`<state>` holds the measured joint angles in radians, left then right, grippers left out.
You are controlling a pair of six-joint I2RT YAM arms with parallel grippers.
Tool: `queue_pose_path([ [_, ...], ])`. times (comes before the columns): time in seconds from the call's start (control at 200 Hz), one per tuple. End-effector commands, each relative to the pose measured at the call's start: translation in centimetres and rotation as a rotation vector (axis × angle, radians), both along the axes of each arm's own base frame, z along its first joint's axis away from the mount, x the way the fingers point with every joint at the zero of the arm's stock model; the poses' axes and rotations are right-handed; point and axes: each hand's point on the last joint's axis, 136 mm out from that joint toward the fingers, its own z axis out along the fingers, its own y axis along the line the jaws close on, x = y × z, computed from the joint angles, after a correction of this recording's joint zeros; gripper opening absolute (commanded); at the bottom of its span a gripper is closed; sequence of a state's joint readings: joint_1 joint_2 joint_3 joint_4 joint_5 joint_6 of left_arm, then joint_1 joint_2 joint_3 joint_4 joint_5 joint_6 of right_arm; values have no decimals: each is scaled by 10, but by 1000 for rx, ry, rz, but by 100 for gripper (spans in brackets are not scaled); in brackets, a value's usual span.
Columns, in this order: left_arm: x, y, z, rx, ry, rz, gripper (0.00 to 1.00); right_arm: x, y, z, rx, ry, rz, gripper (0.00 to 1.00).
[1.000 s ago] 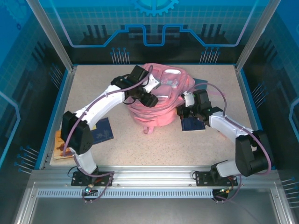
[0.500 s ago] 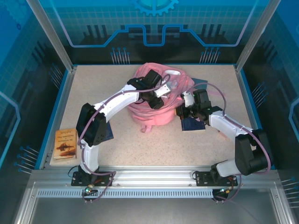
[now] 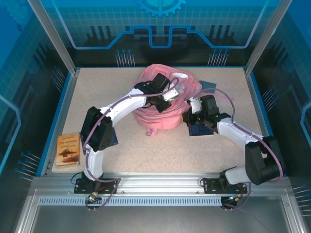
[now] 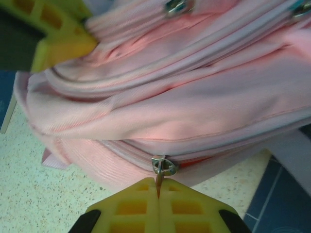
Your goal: Pack the student bag
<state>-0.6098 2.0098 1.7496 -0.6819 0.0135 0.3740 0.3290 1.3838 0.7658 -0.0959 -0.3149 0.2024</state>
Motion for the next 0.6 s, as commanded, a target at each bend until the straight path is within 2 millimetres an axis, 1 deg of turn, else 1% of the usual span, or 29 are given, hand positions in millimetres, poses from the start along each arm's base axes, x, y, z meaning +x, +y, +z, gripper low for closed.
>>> queue_pose_path([
  [0.0, 28, -6, 21, -122, -63, 165, 0, -33, 38, 9, 59, -35, 126, 0],
  [0.135, 29, -12, 30, -212, -40, 241, 0, -53, 68, 1, 92, -34, 165, 0],
  [0.225, 28, -15, 34, -258, -22, 268, 0, -64, 92, -1, 127, -30, 202, 0],
  [0.235, 27, -16, 35, -264, -18, 267, 0, -67, 97, -1, 132, -27, 212, 0],
  [0.295, 25, -19, 39, -297, -6, 265, 0, -70, 107, -2, 154, -10, 219, 0],
  [0.335, 23, -19, 40, -310, -2, 264, 0, -70, 109, -3, 169, 4, 201, 0],
  [0.365, 22, -19, 42, -317, -4, 264, 0, -67, 105, -4, 173, 10, 168, 0],
  [0.405, 21, -18, 42, -323, -2, 266, 0, -62, 95, -4, 170, 14, 104, 0],
  [0.44, 21, -16, 41, -327, 2, 267, 0, -58, 83, -3, 174, 16, 42, 4],
  [0.46, 20, -14, 42, -330, 4, 267, 0, -55, 76, -2, 180, 18, 8, 8],
  [0.51, 18, -12, 41, -335, 10, 264, 0, -50, 57, 0, 192, 40, -79, 20],
  [0.515, 17, -12, 41, -335, 11, 263, 0, -50, 57, 0, 192, 40, -79, 20],
  [0.525, 17, -11, 41, -336, 12, 263, 0, -48, 50, 2, 197, 45, -107, 23],
  [0.595, 14, -9, 43, -348, 16, 254, 0, -44, 26, 7, 212, 91, -209, 39],
])
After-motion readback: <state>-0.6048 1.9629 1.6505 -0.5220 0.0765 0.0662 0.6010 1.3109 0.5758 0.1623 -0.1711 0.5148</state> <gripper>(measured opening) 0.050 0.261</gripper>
